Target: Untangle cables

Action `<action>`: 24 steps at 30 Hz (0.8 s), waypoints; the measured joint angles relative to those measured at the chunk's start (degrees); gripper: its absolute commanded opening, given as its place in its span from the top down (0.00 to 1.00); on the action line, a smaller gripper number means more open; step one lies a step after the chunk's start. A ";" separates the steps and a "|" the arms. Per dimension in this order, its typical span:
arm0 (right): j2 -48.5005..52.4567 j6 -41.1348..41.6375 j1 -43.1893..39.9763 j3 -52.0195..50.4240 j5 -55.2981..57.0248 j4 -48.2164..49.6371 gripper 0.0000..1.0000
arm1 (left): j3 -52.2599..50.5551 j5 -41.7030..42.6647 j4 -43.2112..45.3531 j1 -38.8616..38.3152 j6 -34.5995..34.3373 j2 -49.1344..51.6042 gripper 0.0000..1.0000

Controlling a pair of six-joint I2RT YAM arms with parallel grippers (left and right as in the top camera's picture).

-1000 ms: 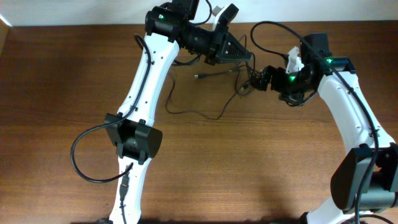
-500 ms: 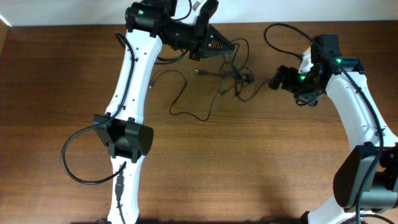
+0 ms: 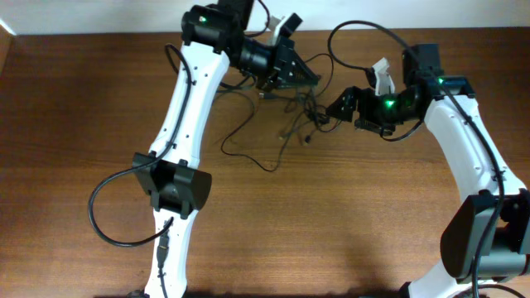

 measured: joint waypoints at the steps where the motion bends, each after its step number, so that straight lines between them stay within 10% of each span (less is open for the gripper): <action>1: 0.00 0.11 0.26 0.00 0.72 -0.04 0.02 | 0.00 0.26 0.00 -0.33 -0.13 0.00 1.00; 24: 0.00 4.48 0.48 -0.42 18.03 -1.40 0.02 | 0.00 10.38 0.22 0.00 -0.37 0.00 1.00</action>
